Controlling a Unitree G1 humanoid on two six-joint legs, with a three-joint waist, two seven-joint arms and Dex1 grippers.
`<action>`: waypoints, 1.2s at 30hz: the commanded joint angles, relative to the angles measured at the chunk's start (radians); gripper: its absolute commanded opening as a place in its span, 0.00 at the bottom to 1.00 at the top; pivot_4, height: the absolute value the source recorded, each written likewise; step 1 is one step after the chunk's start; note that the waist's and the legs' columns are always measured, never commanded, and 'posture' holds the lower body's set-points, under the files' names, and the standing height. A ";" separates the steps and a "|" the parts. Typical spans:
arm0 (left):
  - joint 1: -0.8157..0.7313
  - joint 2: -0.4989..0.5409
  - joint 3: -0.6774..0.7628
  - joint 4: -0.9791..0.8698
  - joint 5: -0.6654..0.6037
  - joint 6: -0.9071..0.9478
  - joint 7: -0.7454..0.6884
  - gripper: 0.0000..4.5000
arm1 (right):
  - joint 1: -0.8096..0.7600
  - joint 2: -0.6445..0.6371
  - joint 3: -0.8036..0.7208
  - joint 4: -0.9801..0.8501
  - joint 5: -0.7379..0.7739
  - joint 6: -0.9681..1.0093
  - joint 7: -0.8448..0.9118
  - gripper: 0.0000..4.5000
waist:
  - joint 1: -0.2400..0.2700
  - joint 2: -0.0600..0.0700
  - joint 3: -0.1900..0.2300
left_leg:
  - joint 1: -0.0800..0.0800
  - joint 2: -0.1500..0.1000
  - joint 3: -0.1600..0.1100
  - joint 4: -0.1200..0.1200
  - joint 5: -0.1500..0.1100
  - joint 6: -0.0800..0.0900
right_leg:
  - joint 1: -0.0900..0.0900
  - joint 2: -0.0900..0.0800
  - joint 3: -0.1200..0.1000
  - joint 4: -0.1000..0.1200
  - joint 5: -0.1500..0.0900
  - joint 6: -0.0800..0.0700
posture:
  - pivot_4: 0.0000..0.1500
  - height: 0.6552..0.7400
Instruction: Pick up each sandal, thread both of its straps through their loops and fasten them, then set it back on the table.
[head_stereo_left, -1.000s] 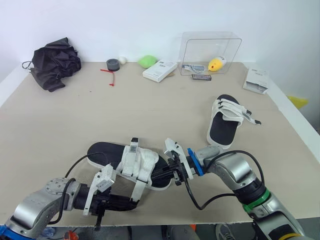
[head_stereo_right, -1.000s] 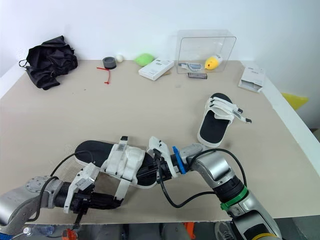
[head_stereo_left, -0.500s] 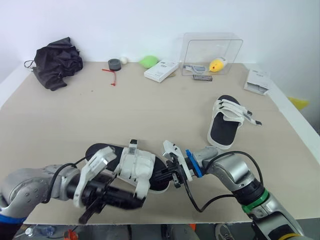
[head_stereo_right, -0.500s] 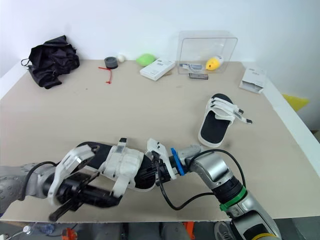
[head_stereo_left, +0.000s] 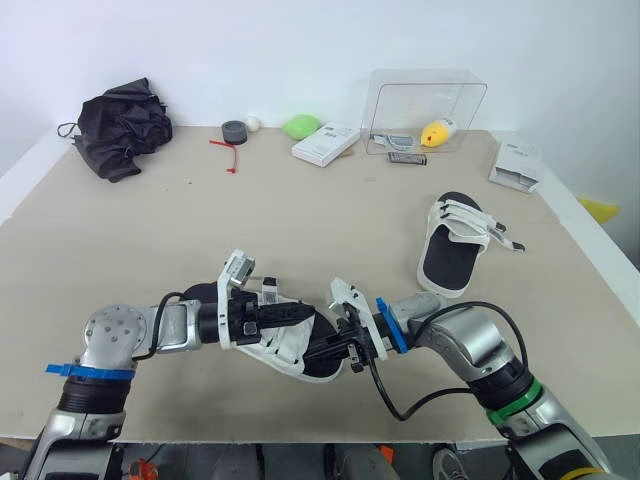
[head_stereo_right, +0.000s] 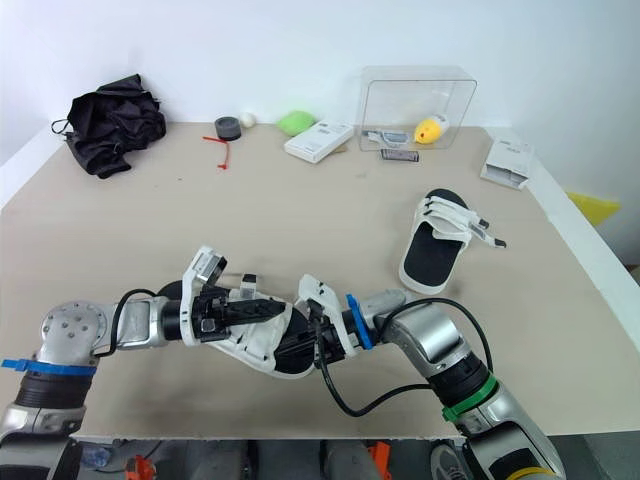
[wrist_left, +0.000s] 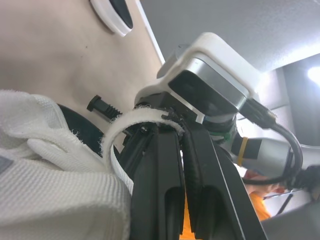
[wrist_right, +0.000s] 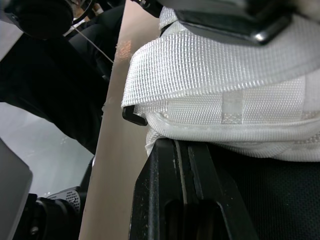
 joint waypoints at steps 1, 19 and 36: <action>-0.020 -0.022 -0.026 0.046 0.047 0.039 0.076 0.00 | 0.011 0.014 0.022 -0.011 -0.001 0.006 -0.007 0.00 | 0.000 0.000 0.000 | 0.001 -0.001 0.000 0.001 0.000 0.000 | 0.001 0.000 0.002 0.000 0.002 0.001 | 1.00 1.00; -0.231 -0.145 0.118 0.177 0.111 0.045 0.270 0.52 | 0.013 0.018 0.014 -0.006 -0.001 0.009 -0.002 0.00 | -0.007 0.001 0.000 | 0.007 -0.016 -0.015 -0.001 0.001 0.001 | 0.004 0.001 0.012 -0.001 0.005 0.005 | 1.00 1.00; -0.398 -0.027 0.066 0.081 0.491 -0.256 -0.224 0.52 | 0.006 0.013 0.016 0.003 -0.002 0.001 0.008 0.00 | -0.010 -0.001 0.003 | -0.004 -0.017 -0.018 -0.012 0.002 -0.006 | -0.011 0.001 0.014 -0.004 0.003 0.004 | 1.00 1.00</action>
